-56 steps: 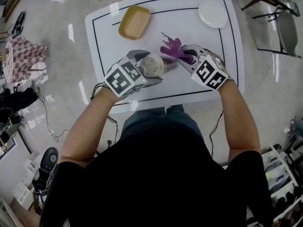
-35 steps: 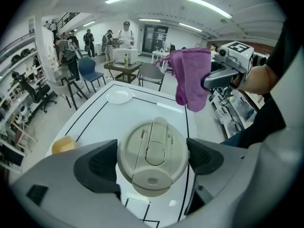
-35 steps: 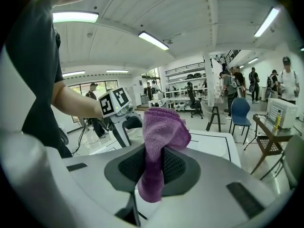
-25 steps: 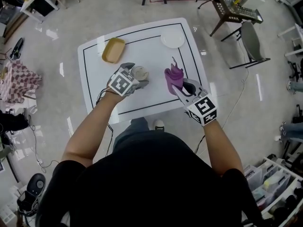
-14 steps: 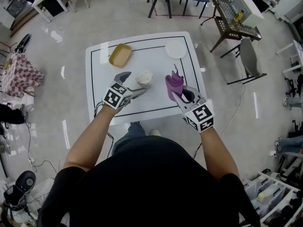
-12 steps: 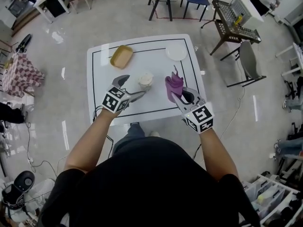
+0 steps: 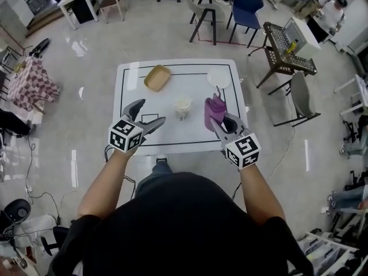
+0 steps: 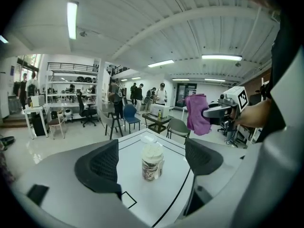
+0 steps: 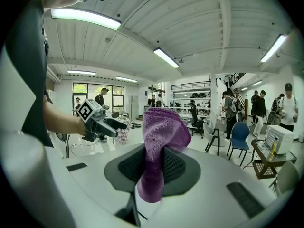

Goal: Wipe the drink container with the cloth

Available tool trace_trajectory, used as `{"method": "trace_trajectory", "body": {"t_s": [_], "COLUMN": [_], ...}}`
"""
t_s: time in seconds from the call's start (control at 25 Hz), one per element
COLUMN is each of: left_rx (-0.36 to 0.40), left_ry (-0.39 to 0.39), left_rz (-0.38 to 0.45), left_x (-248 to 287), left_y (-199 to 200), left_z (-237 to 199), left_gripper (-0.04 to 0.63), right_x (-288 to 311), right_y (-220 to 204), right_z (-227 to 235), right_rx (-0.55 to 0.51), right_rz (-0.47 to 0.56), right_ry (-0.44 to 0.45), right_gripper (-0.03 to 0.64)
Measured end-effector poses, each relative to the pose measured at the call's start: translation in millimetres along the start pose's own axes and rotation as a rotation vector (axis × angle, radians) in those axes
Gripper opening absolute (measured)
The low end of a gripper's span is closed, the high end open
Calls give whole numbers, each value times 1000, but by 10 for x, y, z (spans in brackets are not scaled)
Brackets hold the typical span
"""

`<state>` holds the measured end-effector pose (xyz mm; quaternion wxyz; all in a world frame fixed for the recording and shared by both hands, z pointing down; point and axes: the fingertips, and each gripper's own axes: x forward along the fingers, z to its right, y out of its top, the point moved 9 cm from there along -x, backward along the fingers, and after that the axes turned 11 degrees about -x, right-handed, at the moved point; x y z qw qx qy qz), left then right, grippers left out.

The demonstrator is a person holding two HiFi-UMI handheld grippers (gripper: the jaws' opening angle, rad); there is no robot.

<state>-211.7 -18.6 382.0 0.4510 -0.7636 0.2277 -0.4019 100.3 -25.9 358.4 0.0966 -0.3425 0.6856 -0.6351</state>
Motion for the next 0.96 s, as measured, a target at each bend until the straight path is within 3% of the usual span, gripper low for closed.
{"method": "trace_trajectory", "body": {"t_s": [0.36, 0.96], "left_rx": [-40, -26], "left_ry": [74, 161], "left_rz": [137, 211], "left_x": [-667, -1218], "left_y": [5, -167], "left_z": [153, 438], "left_gripper": [402, 305], "right_x": [-237, -551], "right_y": [198, 230], "right_z": [-94, -294], "right_rx": [-14, 3], "right_rz": [16, 20], "right_ry": [-20, -51], "right_gripper": [87, 87]}}
